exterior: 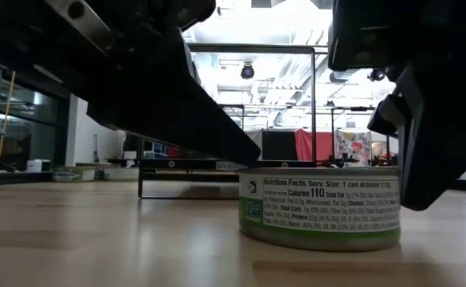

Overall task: Stack canned seafood by type on shelf
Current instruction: Stack the green tuna can on top of the green tuna can

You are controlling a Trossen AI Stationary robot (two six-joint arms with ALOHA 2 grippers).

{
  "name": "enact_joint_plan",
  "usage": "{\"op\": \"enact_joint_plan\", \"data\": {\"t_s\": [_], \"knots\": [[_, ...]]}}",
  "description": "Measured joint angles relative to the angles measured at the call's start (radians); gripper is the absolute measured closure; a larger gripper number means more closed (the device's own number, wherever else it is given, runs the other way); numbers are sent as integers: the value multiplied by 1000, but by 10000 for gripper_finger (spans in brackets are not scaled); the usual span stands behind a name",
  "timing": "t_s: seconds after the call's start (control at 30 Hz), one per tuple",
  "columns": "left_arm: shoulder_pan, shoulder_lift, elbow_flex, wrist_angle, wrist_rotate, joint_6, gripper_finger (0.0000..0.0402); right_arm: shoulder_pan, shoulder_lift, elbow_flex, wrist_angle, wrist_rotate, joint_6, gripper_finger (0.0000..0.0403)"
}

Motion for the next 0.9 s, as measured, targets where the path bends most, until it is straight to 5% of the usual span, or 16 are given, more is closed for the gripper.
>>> {"op": "enact_joint_plan", "data": {"t_s": [0.9], "knots": [[-9, 0, -1, -97, 25, -52, 402, -3, -5, 161, 83, 32, -109, 403]]}}
